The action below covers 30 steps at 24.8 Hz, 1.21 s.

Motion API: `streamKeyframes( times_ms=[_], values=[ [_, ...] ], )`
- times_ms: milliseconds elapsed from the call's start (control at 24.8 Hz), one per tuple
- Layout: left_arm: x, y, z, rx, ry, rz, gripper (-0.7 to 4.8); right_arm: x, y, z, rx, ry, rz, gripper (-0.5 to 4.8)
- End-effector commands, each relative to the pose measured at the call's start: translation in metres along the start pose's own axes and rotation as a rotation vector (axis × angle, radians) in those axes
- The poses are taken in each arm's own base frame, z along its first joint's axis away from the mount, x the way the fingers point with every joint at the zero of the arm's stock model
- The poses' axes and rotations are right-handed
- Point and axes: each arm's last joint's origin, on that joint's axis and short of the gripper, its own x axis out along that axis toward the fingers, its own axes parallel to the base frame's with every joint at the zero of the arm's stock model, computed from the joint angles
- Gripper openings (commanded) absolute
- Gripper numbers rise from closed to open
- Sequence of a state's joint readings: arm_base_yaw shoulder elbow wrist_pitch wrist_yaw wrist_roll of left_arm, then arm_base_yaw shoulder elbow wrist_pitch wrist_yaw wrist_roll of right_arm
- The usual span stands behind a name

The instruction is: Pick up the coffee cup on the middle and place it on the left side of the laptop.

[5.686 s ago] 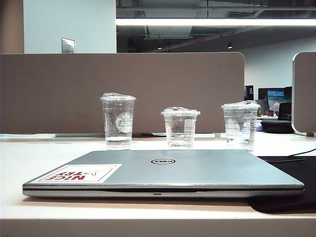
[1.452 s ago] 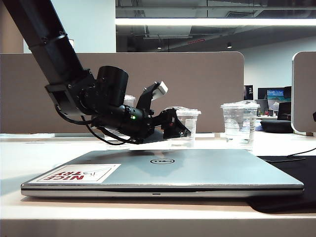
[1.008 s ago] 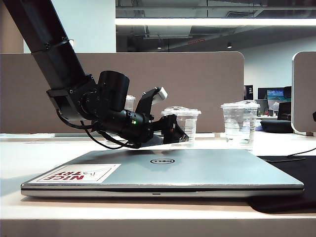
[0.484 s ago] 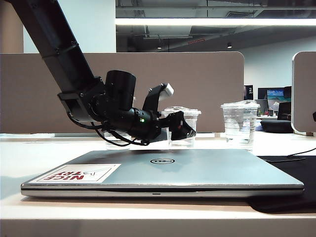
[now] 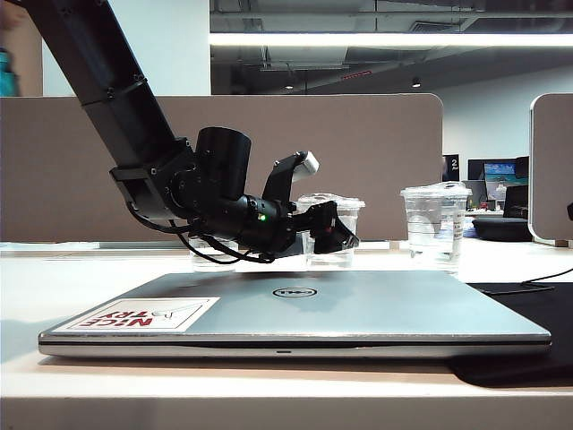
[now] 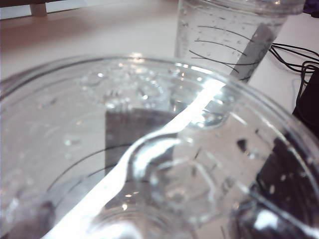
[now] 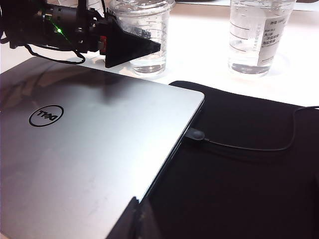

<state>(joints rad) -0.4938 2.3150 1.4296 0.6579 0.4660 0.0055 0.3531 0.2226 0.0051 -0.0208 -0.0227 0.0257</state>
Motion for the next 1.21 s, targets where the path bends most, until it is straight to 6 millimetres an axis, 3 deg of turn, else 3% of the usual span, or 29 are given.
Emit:
streamKeyframes(
  times_ms=[40, 242, 605, 1210],
  values=[
    [0.001, 0.000, 0.003, 0.007, -0.019, 0.001, 3.38, 0.000, 0.000, 0.000, -0.001, -0.015, 0.000, -0.05],
    [0.000, -0.001, 0.004, 0.014, -0.032, 0.000, 2.73, 0.000, 0.000, 0.000, -0.001, -0.015, 0.000, -0.05],
    [-0.001, -0.002, 0.009, 0.020, -0.042, -0.033, 2.77, 0.000, 0.000, 0.001, -0.001, -0.017, 0.000, -0.05],
    [-0.028, -0.012, 0.070, 0.092, -0.158, -0.090, 2.88, 0.000, 0.000, 0.001, -0.001, -0.016, 0.000, -0.05]
  ],
)
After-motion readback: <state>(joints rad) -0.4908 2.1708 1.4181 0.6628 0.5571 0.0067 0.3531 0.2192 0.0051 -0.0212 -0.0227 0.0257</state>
